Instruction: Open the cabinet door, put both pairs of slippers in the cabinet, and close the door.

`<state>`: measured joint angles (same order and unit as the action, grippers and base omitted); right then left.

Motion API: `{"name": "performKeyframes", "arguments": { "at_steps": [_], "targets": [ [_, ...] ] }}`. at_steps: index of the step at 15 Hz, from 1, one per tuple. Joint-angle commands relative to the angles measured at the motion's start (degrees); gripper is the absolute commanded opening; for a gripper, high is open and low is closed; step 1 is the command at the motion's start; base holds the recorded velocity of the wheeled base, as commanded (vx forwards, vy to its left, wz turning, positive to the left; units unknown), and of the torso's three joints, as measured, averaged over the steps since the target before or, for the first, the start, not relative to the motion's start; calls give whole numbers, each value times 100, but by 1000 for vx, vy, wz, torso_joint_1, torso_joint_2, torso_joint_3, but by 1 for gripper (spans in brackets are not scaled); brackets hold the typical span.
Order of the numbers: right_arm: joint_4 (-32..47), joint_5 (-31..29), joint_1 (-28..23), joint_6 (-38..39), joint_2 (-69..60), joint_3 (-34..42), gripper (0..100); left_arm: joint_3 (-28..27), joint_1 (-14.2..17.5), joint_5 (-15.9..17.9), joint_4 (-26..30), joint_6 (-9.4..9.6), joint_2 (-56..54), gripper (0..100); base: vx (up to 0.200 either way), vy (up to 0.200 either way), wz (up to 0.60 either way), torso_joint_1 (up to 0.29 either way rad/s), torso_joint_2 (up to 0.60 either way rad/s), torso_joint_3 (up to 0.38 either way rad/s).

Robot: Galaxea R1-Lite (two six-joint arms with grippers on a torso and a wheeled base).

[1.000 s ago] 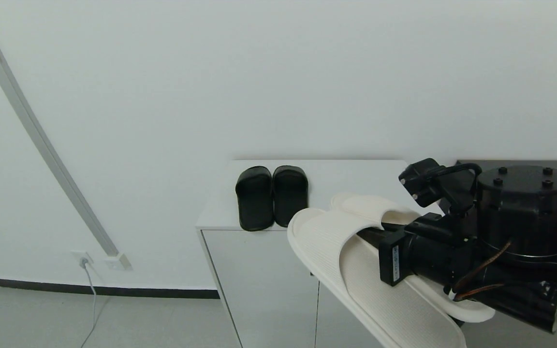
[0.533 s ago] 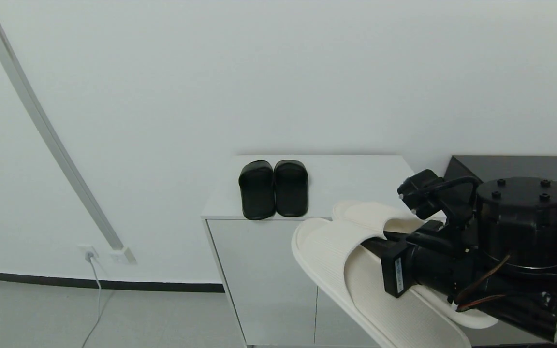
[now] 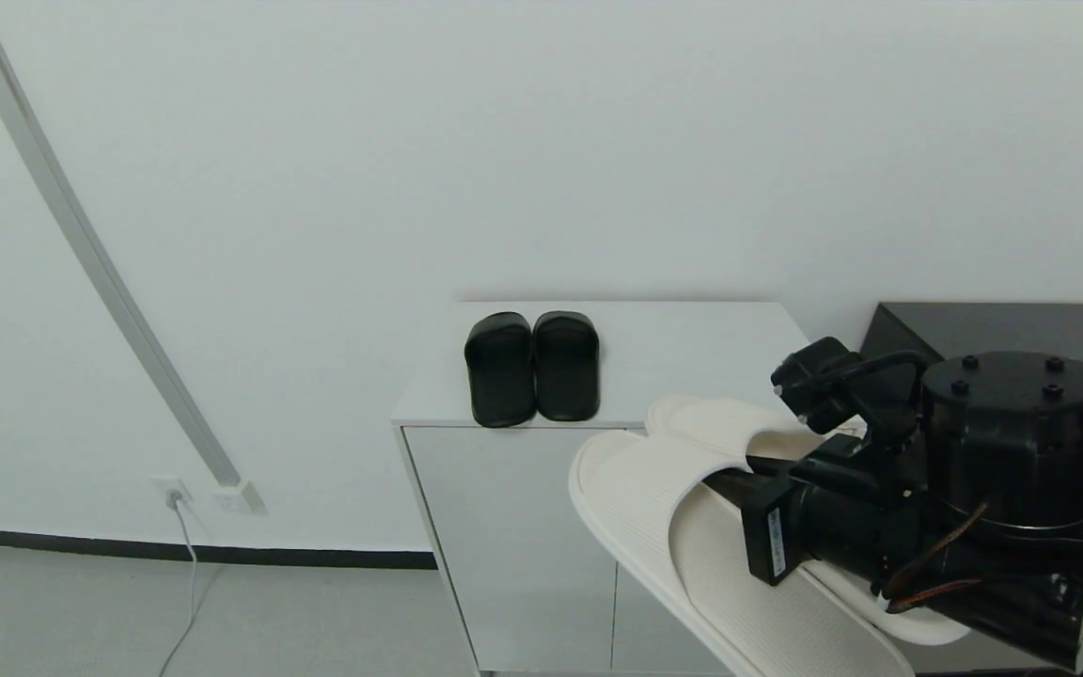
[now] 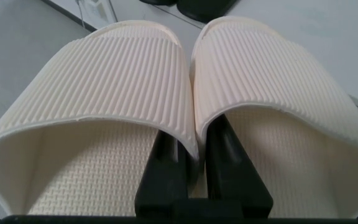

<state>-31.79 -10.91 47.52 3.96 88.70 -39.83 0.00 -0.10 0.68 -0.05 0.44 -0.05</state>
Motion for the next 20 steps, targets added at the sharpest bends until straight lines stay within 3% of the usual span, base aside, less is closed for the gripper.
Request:
{"name": "performKeyframes", "arguments": {
  "at_steps": [1,11,12,20],
  "targets": [
    [-2,1,3,-1,25,19,0,0,1,2,-4,0,5,0,0,0,0,0,0,0],
    [6,10,21,-27,33,89,0,0,1,2,5,-9,5,0,0,0,0,-153,359,197],
    [6,10,21,-27,33,89,0,0,1,2,5,-9,5,100,0,0,0,-222,564,320],
    [6,10,29,-27,60,151,0,0,1,2,-4,-9,5,100,0,0,0,-209,529,313]
  ]
}}
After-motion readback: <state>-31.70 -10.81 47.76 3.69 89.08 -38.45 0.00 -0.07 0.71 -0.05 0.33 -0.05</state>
